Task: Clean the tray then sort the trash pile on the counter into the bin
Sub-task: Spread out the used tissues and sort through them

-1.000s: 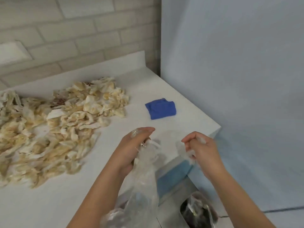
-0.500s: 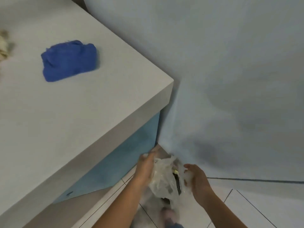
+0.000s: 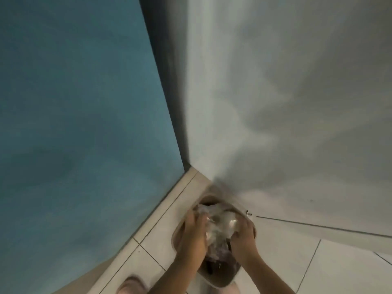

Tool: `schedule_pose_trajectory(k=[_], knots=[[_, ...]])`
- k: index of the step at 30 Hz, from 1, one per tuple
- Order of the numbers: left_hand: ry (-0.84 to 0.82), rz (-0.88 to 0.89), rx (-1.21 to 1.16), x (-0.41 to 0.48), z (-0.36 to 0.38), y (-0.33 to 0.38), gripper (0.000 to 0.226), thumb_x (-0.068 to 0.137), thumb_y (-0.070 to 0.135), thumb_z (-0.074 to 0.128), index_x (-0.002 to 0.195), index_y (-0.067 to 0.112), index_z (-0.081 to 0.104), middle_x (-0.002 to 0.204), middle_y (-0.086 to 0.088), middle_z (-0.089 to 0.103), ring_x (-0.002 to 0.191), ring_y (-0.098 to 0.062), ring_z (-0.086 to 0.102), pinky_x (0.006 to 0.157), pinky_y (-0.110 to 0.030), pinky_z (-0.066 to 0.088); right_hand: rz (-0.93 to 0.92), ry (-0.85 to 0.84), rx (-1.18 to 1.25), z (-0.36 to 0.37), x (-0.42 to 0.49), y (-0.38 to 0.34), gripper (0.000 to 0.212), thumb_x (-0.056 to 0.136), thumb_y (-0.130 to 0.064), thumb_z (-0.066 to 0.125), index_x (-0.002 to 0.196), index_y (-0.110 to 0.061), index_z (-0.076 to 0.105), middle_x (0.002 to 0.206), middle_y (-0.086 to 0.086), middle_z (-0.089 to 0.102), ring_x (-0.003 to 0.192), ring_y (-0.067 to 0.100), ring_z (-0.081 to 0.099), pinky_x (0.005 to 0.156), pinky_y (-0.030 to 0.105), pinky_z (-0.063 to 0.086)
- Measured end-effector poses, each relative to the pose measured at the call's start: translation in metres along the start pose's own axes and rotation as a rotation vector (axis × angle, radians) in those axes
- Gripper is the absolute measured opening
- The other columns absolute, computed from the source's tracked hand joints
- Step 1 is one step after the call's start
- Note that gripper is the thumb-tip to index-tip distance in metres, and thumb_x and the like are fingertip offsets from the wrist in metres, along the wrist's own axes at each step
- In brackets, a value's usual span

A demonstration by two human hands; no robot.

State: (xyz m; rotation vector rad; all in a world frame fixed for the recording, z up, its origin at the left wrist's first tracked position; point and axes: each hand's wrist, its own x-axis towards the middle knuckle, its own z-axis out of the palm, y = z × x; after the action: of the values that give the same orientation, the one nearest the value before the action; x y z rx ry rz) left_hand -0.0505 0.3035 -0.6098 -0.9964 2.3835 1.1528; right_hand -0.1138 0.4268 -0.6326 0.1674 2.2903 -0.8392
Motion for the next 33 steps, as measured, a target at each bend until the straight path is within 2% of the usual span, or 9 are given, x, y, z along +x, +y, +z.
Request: schedule_pose_trajectory(k=[3,11,15,17,19,21,25,29,33], knots=[[-0.255,0.075,0.119,0.015,0.029,-0.026,0.034,0.087,0.025,0.062,0.12,0.022,0.057,0.116,-0.004,0.057,0.098,-0.003,0.058,0.081,-0.012,0.048,-0.065,-0.084,-0.26,0.005,0.002,-0.001,0.044,0.085,0.0,0.047,0.123,-0.019,0.057,0.129,0.001,0.046,0.114,0.023,0.05,0.101,0.028,0.041],[-0.236,0.172,0.682,0.055,0.057,-0.046,0.042,0.099,0.01,0.034,0.141,0.004,0.031,0.143,-0.021,0.033,0.123,-0.026,0.047,0.103,-0.034,0.039,-0.102,-0.217,-0.67,0.028,0.044,0.013,0.043,0.088,-0.011,0.055,0.129,-0.016,0.048,0.13,0.003,0.054,0.117,0.02,0.055,0.1,0.028,0.041],[-0.324,0.127,0.717,0.057,0.059,-0.051,0.068,0.086,0.012,0.061,0.144,0.009,0.025,0.149,-0.019,0.016,0.125,-0.029,0.04,0.105,-0.037,0.039,-0.06,-0.299,-0.72,0.044,0.043,0.014,0.038,0.098,-0.008,0.038,0.135,-0.003,0.042,0.138,0.014,0.047,0.127,0.025,0.046,0.101,0.02,0.04],[-0.366,0.121,0.691,0.048,0.054,-0.049,0.073,0.082,0.016,0.067,0.143,0.012,0.026,0.15,-0.015,0.015,0.133,-0.031,0.029,0.11,-0.039,0.033,-0.121,-0.376,-0.71,0.043,0.038,0.012,0.038,0.1,-0.006,0.032,0.136,0.003,0.039,0.138,0.017,0.045,0.117,0.023,0.049,0.068,-0.005,0.038],[-0.353,0.156,0.695,0.038,0.043,-0.043,0.07,0.084,0.017,0.064,0.143,0.015,0.026,0.148,-0.014,0.021,0.134,-0.032,0.027,0.111,-0.04,0.031,-0.125,-0.455,-0.717,0.03,0.021,-0.002,0.037,0.102,-0.005,0.026,0.135,0.004,0.04,0.138,0.017,0.046,0.099,0.014,0.053,0.052,-0.006,0.033],[-0.312,0.227,0.753,0.026,0.03,-0.036,0.069,0.083,0.013,0.062,0.143,0.016,0.026,0.147,-0.015,0.026,0.131,-0.034,0.032,0.108,-0.041,0.034,-0.064,-0.458,-0.629,0.022,0.009,-0.011,0.039,0.103,-0.009,0.024,0.14,-0.003,0.035,0.142,0.013,0.042,0.094,0.009,0.054,0.063,-0.004,0.037],[-0.287,0.247,0.767,-0.003,-0.007,-0.011,0.078,0.082,0.008,0.058,0.146,0.02,0.016,0.15,-0.014,0.02,0.125,-0.036,0.039,0.098,-0.041,0.041,-0.147,-0.349,-0.662,0.003,-0.021,-0.036,0.053,0.1,-0.018,0.033,0.15,-0.022,0.017,0.154,0.004,0.027,0.137,0.019,0.033,0.109,0.025,0.027],[-0.234,0.147,0.535,-0.046,-0.063,0.034,0.058,0.089,0.018,0.055,0.141,0.021,0.03,0.148,-0.009,0.02,0.122,-0.028,0.044,0.099,-0.037,0.041,-0.229,-0.269,-0.506,-0.028,-0.061,-0.078,0.043,0.096,-0.015,0.04,0.138,-0.021,0.04,0.133,0.001,0.054,0.12,0.015,0.05,0.093,0.019,0.039],[0.017,0.18,0.271,-0.112,-0.143,0.077,0.04,0.093,0.021,0.046,0.134,0.023,0.045,0.145,0.0,0.027,0.12,-0.018,0.047,0.098,-0.024,0.041,-0.347,-0.118,-0.168,-0.075,-0.129,-0.143,0.029,0.09,-0.012,0.048,0.09,-0.035,0.066,0.084,-0.015,0.068,0.072,-0.003,0.059,0.068,0.012,0.044]])
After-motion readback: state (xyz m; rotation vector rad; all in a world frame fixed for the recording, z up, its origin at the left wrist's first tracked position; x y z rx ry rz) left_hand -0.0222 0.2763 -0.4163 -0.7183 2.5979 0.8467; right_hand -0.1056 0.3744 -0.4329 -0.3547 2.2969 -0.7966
